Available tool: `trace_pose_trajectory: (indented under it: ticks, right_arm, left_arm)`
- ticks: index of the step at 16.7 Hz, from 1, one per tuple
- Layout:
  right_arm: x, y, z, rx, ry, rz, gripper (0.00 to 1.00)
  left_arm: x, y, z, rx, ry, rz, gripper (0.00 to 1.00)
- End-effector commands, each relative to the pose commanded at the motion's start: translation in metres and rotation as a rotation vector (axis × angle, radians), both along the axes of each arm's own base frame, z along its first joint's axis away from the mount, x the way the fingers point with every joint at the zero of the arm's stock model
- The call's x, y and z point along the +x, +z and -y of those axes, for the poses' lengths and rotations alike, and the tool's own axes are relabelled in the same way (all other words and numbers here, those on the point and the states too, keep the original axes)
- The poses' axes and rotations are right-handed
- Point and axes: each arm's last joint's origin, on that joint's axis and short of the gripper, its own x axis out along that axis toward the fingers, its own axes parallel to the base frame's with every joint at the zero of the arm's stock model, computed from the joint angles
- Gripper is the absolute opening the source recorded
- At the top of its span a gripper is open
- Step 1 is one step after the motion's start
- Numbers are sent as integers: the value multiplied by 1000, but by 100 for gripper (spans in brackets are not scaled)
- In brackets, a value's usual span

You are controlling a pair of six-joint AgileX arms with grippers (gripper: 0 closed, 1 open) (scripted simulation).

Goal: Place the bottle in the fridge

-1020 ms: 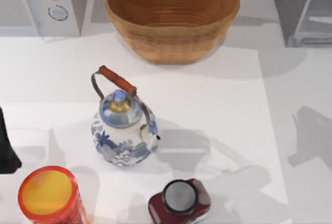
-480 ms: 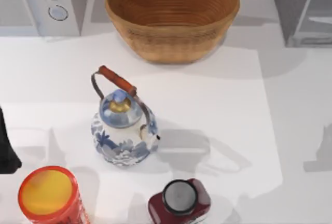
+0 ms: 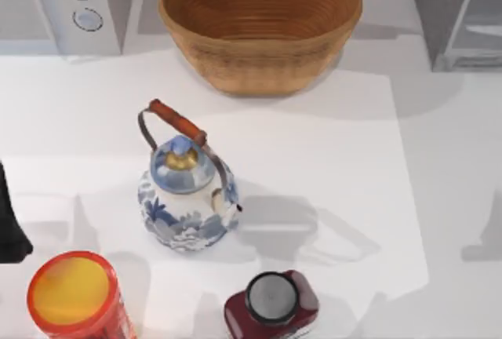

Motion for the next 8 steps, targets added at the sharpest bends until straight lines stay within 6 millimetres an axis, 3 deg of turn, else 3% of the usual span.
trace_pose_trajectory:
  ticks: [3, 8]
  right_arm:
    - [1, 21, 0, -3, 25, 56, 1]
    - [19, 99, 2, -39, 69, 244, 1]
  left_arm:
    - [0, 0, 0, 0, 0, 0, 100]
    - [0, 0, 0, 0, 0, 0, 100]
